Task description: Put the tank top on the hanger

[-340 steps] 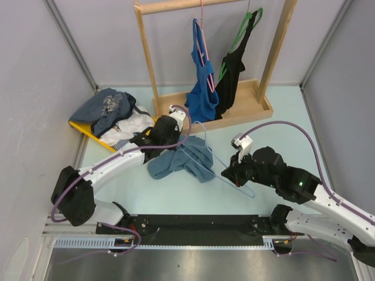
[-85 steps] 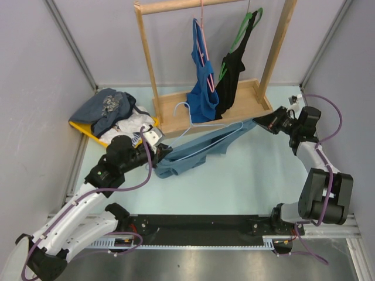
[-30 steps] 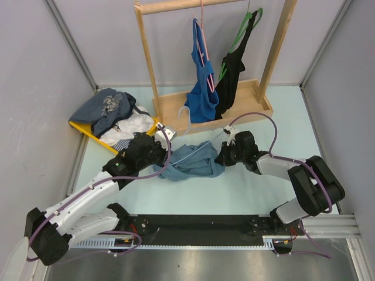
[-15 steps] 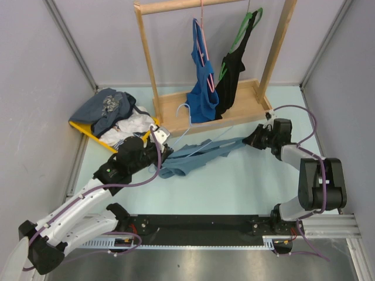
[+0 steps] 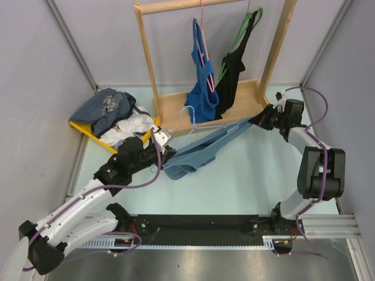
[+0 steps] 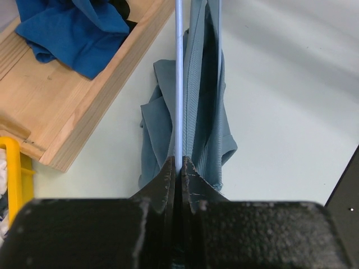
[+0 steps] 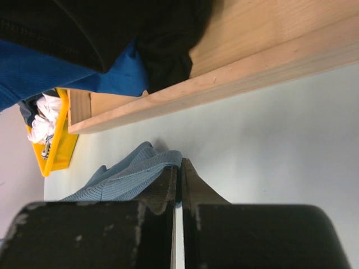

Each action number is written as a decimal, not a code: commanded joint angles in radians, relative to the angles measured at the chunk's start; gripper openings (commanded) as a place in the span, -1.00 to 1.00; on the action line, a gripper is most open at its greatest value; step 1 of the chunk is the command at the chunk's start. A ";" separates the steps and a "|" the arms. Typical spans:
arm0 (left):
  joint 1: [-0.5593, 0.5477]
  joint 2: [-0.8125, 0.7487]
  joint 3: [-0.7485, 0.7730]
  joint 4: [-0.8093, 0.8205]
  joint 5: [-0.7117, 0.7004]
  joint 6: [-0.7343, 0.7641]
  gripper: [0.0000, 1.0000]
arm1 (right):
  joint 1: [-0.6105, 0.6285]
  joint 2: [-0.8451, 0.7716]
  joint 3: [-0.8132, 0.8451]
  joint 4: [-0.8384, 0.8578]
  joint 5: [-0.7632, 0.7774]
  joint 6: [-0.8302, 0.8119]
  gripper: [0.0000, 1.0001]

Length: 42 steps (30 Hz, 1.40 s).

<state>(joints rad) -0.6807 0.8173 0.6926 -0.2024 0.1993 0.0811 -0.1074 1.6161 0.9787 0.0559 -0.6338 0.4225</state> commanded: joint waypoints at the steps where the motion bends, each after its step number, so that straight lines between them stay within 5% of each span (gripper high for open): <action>1: -0.003 -0.010 0.004 0.005 -0.035 0.026 -1.00 | -0.032 -0.039 0.055 -0.027 0.034 -0.008 -1.00; 18: -0.022 -0.007 0.005 -0.005 -0.092 0.031 -1.00 | 0.044 -0.225 0.183 -0.231 0.005 0.006 -1.00; 33: -0.023 -0.047 0.005 -0.008 -0.184 0.029 -1.00 | 0.152 -0.430 0.153 -0.507 0.155 -0.146 -1.00; 42: -0.023 -0.053 0.004 -0.003 -0.164 0.031 -1.00 | 0.248 -0.487 0.160 -0.483 0.108 -0.079 -1.00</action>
<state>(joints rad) -0.7002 0.7845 0.6926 -0.2207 0.0551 0.0978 0.0826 1.1564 1.1168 -0.4530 -0.5159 0.3103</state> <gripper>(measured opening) 0.047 0.022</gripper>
